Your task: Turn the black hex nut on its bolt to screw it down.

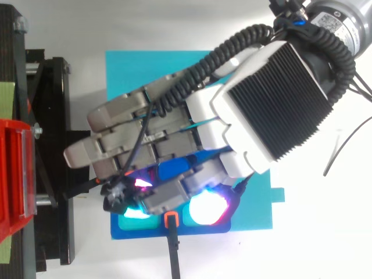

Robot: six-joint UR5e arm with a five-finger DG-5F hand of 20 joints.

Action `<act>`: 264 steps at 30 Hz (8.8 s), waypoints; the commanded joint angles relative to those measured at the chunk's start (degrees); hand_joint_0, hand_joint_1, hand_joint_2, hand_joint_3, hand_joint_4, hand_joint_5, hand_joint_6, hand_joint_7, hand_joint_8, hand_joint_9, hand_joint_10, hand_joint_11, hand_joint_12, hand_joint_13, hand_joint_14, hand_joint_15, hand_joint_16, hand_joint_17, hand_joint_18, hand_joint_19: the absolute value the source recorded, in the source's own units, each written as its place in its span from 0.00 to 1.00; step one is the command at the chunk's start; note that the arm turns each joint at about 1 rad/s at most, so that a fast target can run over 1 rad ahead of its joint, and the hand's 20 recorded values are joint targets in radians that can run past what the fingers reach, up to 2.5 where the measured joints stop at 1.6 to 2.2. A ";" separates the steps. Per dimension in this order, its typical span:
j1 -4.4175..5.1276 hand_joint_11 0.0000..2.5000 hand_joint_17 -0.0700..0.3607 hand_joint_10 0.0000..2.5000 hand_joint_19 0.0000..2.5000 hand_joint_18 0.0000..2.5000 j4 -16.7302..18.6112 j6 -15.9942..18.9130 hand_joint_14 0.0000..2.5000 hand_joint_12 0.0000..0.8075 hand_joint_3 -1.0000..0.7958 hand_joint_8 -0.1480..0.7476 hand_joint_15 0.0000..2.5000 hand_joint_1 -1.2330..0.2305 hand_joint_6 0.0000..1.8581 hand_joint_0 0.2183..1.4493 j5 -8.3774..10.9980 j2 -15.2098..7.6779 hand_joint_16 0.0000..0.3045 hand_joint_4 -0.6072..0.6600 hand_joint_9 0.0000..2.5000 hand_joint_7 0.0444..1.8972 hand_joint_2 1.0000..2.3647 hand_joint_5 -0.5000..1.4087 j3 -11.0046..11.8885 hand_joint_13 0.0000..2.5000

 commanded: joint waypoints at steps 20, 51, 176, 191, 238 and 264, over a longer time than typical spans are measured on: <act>0.83 0.06 0.46 0.00 0.16 0.10 -8.60 -3.69 0.00 0.47 0.28 0.60 0.02 0.50 0.27 0.12 9.45 0.09 0.19 0.79 0.18 0.52 0.00 0.20 0.09 0.13; 1.35 0.03 0.50 0.00 0.15 0.08 -18.97 -8.70 0.00 0.50 0.28 0.62 0.01 0.54 0.27 0.07 7.43 0.09 0.21 0.79 0.15 0.47 0.00 0.20 2.99 0.11; -0.84 0.03 0.43 0.00 0.13 0.04 -8.34 -0.71 0.00 0.41 0.28 0.63 0.00 0.50 0.27 0.12 0.22 0.09 0.17 0.78 0.17 0.51 0.00 0.21 1.14 0.09; 3.02 0.04 0.42 0.00 0.13 0.04 -1.92 0.61 0.00 0.41 0.28 0.61 0.00 0.52 0.27 0.13 1.72 -0.09 0.16 0.78 0.17 0.50 0.00 0.20 1.14 0.09; 0.74 0.04 0.41 0.00 0.13 0.09 -3.42 2.02 0.00 0.38 0.28 0.58 0.01 0.35 0.27 0.19 0.40 -2.11 0.16 0.75 0.18 0.53 0.00 0.20 1.58 0.10; 0.47 0.04 0.40 0.00 0.12 0.01 -6.49 1.58 0.00 0.38 0.29 0.60 0.00 0.42 0.27 0.22 -1.80 -2.11 0.15 0.75 0.16 0.50 0.00 0.20 3.60 0.06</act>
